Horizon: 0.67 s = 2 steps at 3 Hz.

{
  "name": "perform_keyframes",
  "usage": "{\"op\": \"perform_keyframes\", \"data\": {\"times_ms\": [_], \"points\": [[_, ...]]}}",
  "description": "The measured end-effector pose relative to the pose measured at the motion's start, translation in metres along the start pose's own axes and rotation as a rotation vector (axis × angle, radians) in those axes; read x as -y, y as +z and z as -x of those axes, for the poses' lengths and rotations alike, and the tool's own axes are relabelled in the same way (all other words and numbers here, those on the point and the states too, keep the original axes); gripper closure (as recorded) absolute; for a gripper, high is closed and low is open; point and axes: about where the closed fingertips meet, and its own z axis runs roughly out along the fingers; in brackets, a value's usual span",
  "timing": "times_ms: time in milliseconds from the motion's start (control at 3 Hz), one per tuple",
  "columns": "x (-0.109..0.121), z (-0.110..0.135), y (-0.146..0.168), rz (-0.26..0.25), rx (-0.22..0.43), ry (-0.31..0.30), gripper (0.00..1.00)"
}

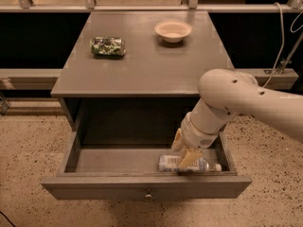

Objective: Pick blue plastic bottle from top drawer and place on counter

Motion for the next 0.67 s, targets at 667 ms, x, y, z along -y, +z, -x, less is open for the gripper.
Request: {"op": "perform_keyframes", "data": {"times_ms": [667], "points": [[0.000, -0.022, 0.040, 0.031, 0.004, 0.077, 0.50]]}}
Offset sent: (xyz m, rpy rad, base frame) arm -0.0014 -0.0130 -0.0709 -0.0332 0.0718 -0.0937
